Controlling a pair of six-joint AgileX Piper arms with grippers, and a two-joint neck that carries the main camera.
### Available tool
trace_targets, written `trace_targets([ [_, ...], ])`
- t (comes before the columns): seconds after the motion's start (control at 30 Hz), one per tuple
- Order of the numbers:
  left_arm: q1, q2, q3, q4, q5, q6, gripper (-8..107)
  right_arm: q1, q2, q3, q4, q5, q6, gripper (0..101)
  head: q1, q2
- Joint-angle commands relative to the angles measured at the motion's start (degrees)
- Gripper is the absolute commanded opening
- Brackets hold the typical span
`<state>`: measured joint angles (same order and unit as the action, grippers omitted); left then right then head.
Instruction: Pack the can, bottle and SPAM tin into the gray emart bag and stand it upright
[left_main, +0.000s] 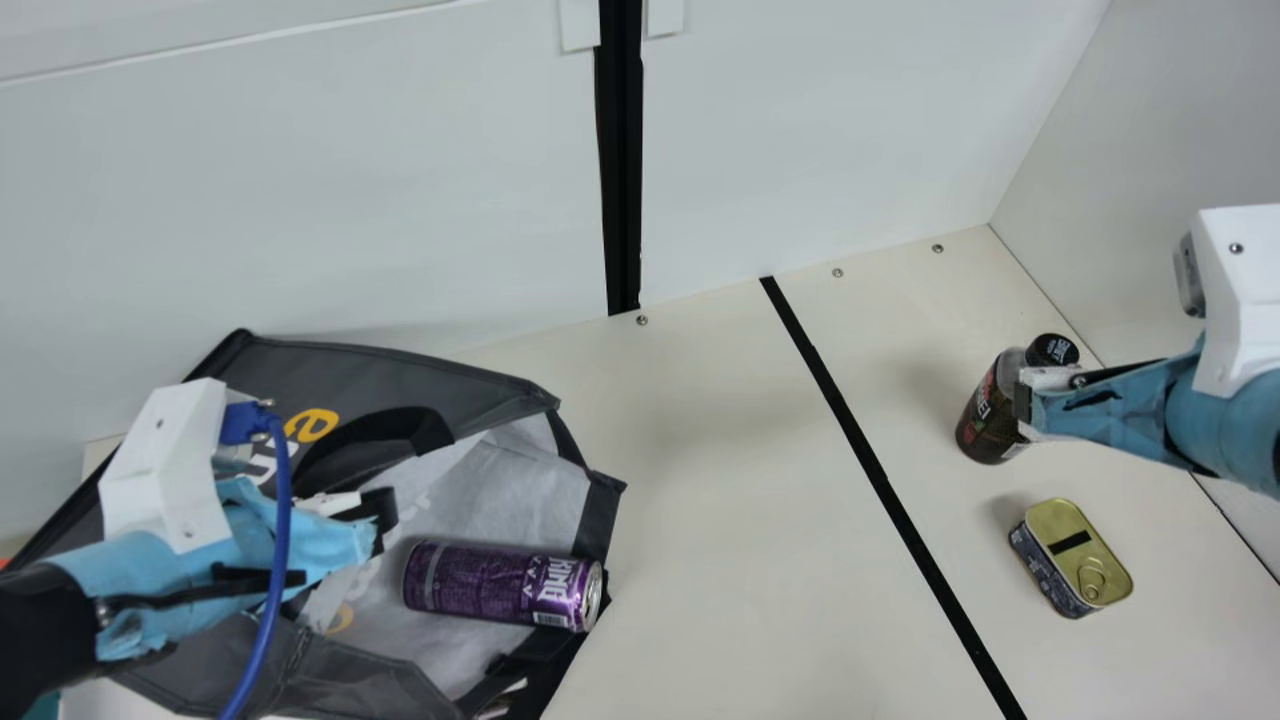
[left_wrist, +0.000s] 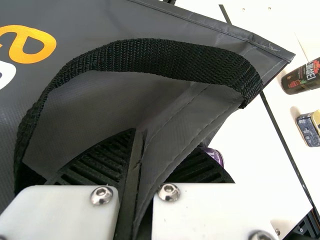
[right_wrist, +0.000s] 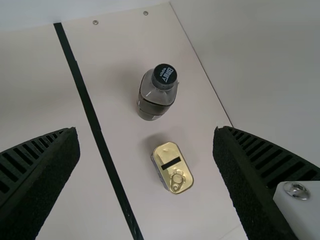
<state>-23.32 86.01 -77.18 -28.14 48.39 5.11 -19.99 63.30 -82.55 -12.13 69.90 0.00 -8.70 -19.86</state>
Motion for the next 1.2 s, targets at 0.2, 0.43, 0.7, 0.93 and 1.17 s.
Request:
trace_targets([
  [0.2, 0.00, 0.00, 0.00, 0.00, 0.00, 0.00, -8, -3.44, 3.94, -2.07, 3.19, 0.00, -3.22, 95, -1.30, -0.14],
  [0.43, 0.00, 0.00, 0.00, 0.00, 0.00, 0.00, -8, -6.77, 7.69, -4.29, 5.83, 0.00, -6.70, 95, -1.30, -0.14],
  [0.7, 0.00, 0.00, 0.00, 0.00, 0.00, 0.00, -8, -10.45, 11.71, -6.27, 9.08, 0.00, -10.51, 95, -1.30, -0.14],
  [0.93, 0.00, 0.00, 0.00, 0.00, 0.00, 0.00, -8, -13.10, 14.80, -6.97, 12.09, 0.00, -13.36, 95, -1.30, -0.14],
  [1.17, 0.00, 0.00, 0.00, 0.00, 0.00, 0.00, -8, -15.19, 17.73, -7.94, 14.18, 0.00, -15.90, 95, -1.30, -0.14],
])
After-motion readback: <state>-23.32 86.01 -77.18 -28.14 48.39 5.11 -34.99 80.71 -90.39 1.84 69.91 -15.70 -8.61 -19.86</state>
